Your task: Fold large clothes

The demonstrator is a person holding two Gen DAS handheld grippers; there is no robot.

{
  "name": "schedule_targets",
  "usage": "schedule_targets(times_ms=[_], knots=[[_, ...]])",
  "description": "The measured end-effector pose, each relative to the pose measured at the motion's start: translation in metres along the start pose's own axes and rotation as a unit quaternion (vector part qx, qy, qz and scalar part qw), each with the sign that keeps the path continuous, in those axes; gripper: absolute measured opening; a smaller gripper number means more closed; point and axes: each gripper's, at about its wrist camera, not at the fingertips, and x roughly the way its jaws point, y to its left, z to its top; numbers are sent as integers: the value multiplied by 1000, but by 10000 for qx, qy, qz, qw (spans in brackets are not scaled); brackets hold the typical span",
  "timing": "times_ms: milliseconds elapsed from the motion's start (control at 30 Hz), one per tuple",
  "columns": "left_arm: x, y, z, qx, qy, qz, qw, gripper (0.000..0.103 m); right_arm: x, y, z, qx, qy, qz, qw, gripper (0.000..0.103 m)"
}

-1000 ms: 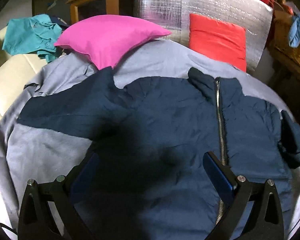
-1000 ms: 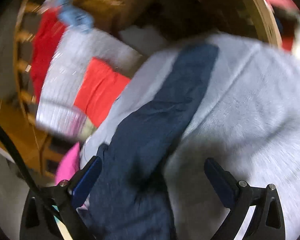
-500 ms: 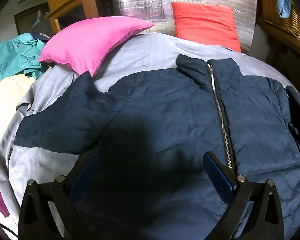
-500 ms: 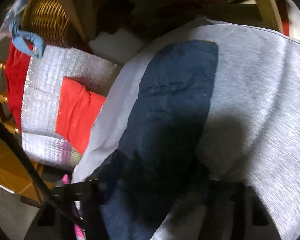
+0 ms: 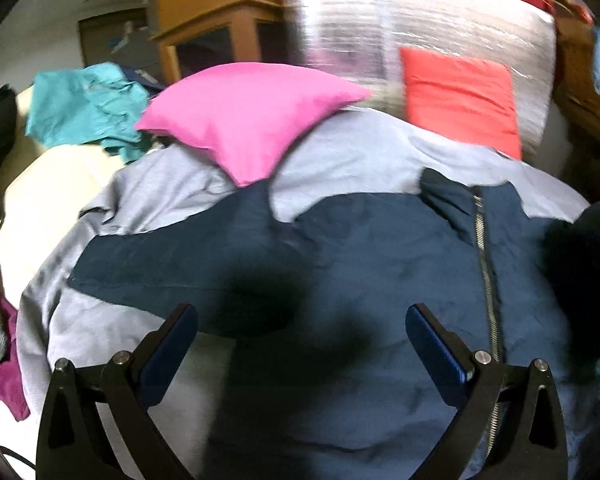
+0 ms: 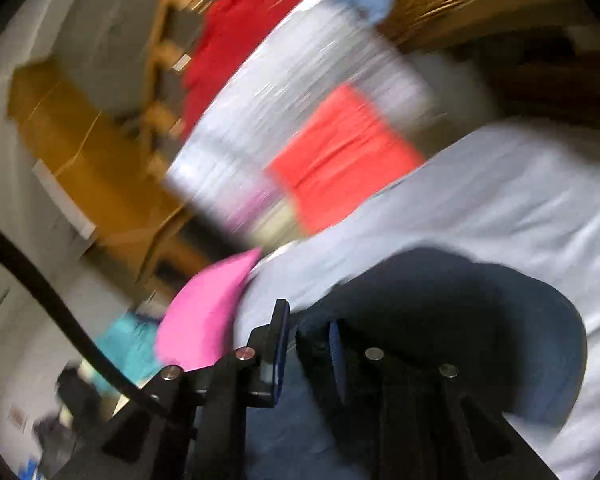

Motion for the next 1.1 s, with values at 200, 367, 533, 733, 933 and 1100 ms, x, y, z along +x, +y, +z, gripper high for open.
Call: schedule_targets(times_ms=[200, 367, 533, 733, 933, 1100], knots=[[6, 35, 3, -445, 107, 52, 9989, 103, 89, 14, -87, 454, 1712, 38, 9842, 70], [8, 36, 3, -404, 97, 15, 9991, 103, 70, -15, -109, 1229, 2138, 68, 9691, 71], [1, 18, 1, -150, -9, -168, 9997, 103, -14, -46, -64, 1294, 1051, -206, 9858, 80], [-9, -32, -8, 483, -216, -452, 9976, 103, -8, -87, -40, 1480, 815, -725, 9829, 76], [-3, -74, -16, 874, 1, -532, 9947, 103, 36, -117, -40, 1944, 1182, -442, 9728, 75], [4, -67, -18, 864, 96, -155, 9961, 103, 35, -55, -39, 1349, 810, 1032, 9821, 72]])
